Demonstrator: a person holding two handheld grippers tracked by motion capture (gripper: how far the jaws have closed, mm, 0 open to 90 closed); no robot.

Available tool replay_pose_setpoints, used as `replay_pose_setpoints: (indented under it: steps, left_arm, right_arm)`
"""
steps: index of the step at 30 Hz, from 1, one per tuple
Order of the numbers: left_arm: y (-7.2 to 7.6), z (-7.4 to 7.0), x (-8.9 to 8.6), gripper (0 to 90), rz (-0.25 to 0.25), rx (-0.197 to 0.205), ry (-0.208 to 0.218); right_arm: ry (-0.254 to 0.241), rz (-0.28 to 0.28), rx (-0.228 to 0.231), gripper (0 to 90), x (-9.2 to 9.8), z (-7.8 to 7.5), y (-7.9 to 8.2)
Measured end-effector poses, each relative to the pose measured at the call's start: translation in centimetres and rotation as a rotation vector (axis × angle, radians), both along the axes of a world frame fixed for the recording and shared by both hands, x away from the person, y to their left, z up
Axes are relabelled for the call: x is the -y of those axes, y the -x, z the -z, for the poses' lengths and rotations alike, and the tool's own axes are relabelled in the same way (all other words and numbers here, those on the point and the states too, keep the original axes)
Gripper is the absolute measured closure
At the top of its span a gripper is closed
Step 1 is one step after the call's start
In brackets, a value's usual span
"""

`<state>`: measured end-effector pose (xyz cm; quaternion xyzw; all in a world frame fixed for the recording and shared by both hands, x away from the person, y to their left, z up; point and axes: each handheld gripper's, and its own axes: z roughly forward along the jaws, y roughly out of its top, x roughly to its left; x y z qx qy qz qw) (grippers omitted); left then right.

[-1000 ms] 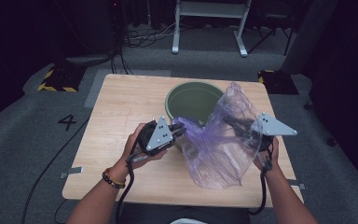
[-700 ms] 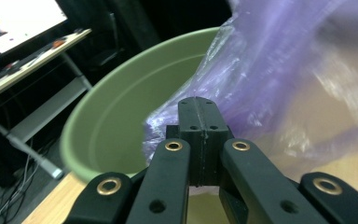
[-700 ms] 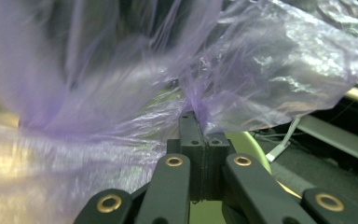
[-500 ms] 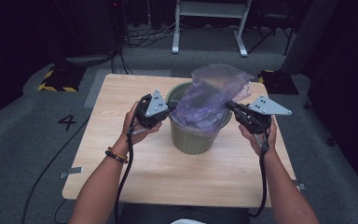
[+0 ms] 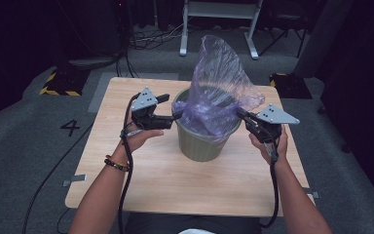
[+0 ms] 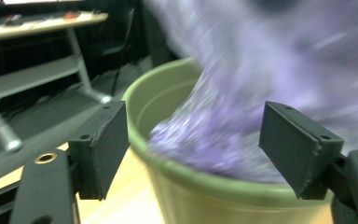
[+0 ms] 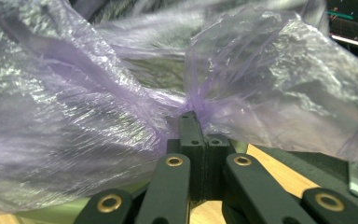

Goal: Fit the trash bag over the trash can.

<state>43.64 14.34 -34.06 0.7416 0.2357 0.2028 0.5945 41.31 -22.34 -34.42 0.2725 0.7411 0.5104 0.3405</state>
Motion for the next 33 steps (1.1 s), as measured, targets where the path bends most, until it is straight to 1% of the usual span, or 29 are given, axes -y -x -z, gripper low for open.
replay_pose_setpoints:
  steps: [2, 4, 5, 6, 9, 11, 12, 13, 14, 15, 16, 17, 18, 19, 20, 21, 22, 24, 25, 26, 27, 28, 29, 30, 32, 33]
  left_arm:
    - [0.7, -0.8, -0.1, 19.1, 0.034, 0.001, 0.030]
    - [1.2, -1.6, 0.4, 16.2, 0.070, -0.004, 0.050]
    - [1.4, -2.1, 0.8, 15.9, 0.089, -0.003, 0.046]
    - [1.6, -2.4, 1.2, 15.6, 0.097, 0.002, 0.040]
    - [1.9, -3.5, 2.5, 15.6, 0.142, -0.003, 0.049]
    - [2.0, -4.0, 3.5, 15.5, 0.153, -0.009, 0.052]
    - [2.0, -4.2, 4.0, 15.6, 0.158, -0.014, 0.043]
    - [1.9, -4.3, 4.5, 15.6, 0.150, -0.020, 0.030]
    - [1.9, -4.3, 5.1, 15.6, 0.131, -0.022, 0.008]
    - [1.9, -4.3, 5.1, 15.8, 0.131, -0.022, 0.008]
    - [1.7, -4.2, 6.1, 16.4, 0.069, -0.021, -0.053]
    - [1.5, -4.1, 6.5, 21.5, 0.056, -0.024, -0.077]
    - [1.4, -4.0, 6.8, 33.3, 0.029, -0.019, -0.103]
    - [1.4, -4.0, 6.8, 45.0, 0.029, -0.019, -0.103]
    - [1.2, -3.6, 7.0, 53.9, 0.015, -0.007, -0.160]
    - [1.2, -3.6, 7.0, 61.9, 0.015, -0.007, -0.160]
    - [1.1, -3.2, 6.9, 72.1, -0.001, 0.005, -0.179]
    - [1.2, -3.0, 6.5, 84.8, 0.006, 0.022, -0.166]
    - [1.3, -2.9, 6.2, 88.2, 0.006, 0.036, -0.170]
    - [1.5, -2.9, 6.0, 89.2, -0.004, 0.059, -0.174]
    - [1.5, -2.9, 6.0, 89.5, -0.004, 0.059, -0.174]
    - [2.2, -2.8, 5.3, 89.6, 0.009, 0.105, -0.155]
    - [2.6, -2.8, 4.9, 89.6, 0.020, 0.123, -0.140]
    - [3.0, -2.7, 4.5, 89.5, 0.023, 0.142, -0.142]
    - [3.6, -2.3, 3.7, 89.5, 0.052, 0.165, -0.137]
    - [3.6, -2.3, 3.7, 89.5, 0.052, 0.165, -0.137]
  right_arm:
    - [0.022, 0.010, 0.017, 90.0, -0.2, -0.1, 0.2]
    - [0.035, 0.011, 0.023, 90.0, -0.6, -0.1, 0.3]
    - [0.050, 0.022, 0.036, 90.0, -0.8, -0.2, 0.3]
    - [0.072, 0.028, 0.053, 90.0, -1.1, -0.2, 0.5]
    - [0.097, 0.025, 0.080, 90.0, -1.7, -0.3, 0.8]
    - [0.124, 0.029, 0.095, 90.0, -2.1, -0.3, 0.9]
    - [0.133, 0.028, 0.102, 90.0, -2.2, -0.3, 1.0]
    - [0.132, 0.020, 0.105, 90.0, -2.3, -0.3, 1.1]
    - [0.132, 0.014, 0.111, 90.0, -2.4, -0.3, 1.2]
    - [0.133, 0.009, 0.114, 90.0, -2.4, -0.3, 1.3]
    - [0.131, -0.002, 0.122, 90.0, -2.4, -0.3, 1.5]
    - [0.130, -0.012, 0.129, 90.0, -2.4, -0.3, 1.6]
    - [0.129, -0.019, 0.138, 90.0, -2.3, -0.3, 1.8]
    - [0.129, -0.019, 0.138, 90.0, -2.3, -0.3, 1.8]
    - [0.114, -0.045, 0.139, 90.0, -2.2, -0.3, 2.3]
    - [0.114, -0.045, 0.139, 90.0, -2.2, -0.3, 2.3]
    - [0.105, -0.065, 0.149, 90.0, -2.2, -0.3, 2.8]
    - [0.093, -0.083, 0.151, 89.8, -2.1, -0.3, 3.2]
    - [0.087, -0.091, 0.155, 89.8, -2.1, -0.3, 3.3]
    - [0.084, -0.096, 0.158, 89.5, -2.0, -0.3, 3.5]
    - [0.077, -0.103, 0.160, 89.3, -2.0, -0.3, 3.7]
    - [0.067, -0.113, 0.161, 89.1, -1.9, -0.2, 3.9]
    - [0.064, -0.117, 0.159, 89.1, -1.9, -0.1, 4.1]
    - [0.064, -0.123, 0.157, 88.8, -1.9, 0.0, 4.2]
    - [0.066, -0.129, 0.148, 88.7, -1.8, 0.4, 4.6]
    - [0.066, -0.129, 0.148, 88.7, -1.8, 0.4, 4.6]
